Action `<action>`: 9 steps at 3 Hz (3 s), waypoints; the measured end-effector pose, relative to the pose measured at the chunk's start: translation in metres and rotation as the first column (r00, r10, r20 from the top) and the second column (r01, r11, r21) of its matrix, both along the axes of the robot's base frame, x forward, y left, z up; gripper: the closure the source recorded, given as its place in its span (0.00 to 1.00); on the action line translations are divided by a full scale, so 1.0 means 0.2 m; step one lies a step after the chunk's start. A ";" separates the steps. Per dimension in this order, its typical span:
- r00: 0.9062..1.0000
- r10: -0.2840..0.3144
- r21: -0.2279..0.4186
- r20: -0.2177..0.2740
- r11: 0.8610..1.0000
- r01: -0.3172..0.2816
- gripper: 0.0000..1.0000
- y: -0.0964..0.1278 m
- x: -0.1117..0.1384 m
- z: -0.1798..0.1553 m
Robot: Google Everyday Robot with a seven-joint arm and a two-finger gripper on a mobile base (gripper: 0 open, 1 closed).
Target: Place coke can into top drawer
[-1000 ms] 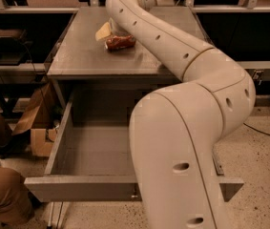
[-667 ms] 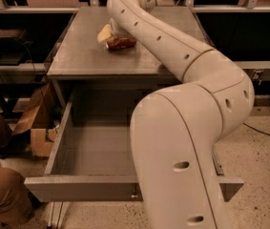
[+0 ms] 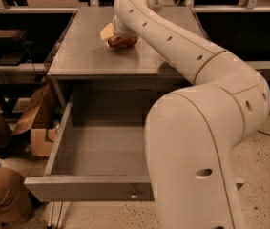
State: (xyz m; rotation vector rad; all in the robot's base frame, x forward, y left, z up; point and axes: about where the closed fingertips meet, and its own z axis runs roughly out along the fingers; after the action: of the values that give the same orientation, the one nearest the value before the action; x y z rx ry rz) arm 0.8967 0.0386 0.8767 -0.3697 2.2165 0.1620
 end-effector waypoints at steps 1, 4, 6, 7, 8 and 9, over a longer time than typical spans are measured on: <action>0.999 0.021 0.031 0.038 0.999 -0.022 0.84 -0.02 -0.09 0.10; 0.986 0.161 0.049 0.037 0.985 -0.163 1.00 -0.07 -0.68 0.38; 0.957 0.290 -0.028 0.020 0.957 -0.290 1.00 0.00 -0.82 0.40; 0.957 0.290 -0.027 0.018 0.957 -0.290 1.00 0.00 -0.81 0.39; 0.949 0.316 0.012 -0.004 0.949 -0.316 1.00 -0.05 -0.93 0.34; 0.937 0.347 0.055 -0.034 0.937 -0.345 1.00 -0.16 -1.15 0.28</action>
Offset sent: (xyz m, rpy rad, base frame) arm -0.0998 -0.0174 0.0728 0.1104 -0.0601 0.0813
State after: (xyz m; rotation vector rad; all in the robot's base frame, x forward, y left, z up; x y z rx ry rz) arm 0.6670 0.0070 0.9326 -0.7357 2.1685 0.4156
